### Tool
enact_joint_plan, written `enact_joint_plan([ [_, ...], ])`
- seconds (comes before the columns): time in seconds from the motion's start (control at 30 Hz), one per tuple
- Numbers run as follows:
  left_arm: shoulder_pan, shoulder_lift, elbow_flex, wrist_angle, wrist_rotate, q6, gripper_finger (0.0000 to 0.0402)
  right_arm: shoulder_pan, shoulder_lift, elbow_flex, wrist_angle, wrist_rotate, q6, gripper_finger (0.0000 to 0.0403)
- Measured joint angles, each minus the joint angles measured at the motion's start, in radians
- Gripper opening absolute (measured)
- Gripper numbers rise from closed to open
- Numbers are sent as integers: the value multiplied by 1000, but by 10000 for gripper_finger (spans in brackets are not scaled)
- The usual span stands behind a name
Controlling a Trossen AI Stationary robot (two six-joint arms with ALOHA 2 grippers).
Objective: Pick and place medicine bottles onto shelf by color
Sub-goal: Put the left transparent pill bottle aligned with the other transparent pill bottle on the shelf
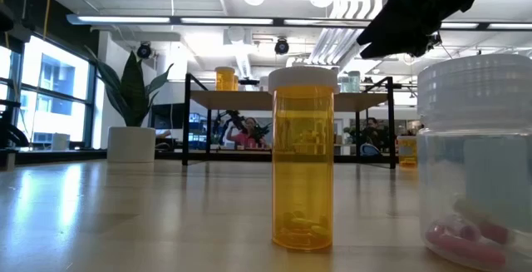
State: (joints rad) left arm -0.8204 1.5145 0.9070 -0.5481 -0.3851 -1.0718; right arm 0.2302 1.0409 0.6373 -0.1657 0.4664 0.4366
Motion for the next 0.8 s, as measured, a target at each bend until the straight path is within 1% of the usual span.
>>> enact_joint_plan([
  [0.3,-8,80,0,1,17,-29,268,0,0,0,-10,0,0,206],
  [0.63,-10,124,0,-4,16,-44,268,0,0,0,-10,0,0,206],
  [0.8,-10,124,0,-1,16,-44,253,0,0,0,-10,0,0,206],
])
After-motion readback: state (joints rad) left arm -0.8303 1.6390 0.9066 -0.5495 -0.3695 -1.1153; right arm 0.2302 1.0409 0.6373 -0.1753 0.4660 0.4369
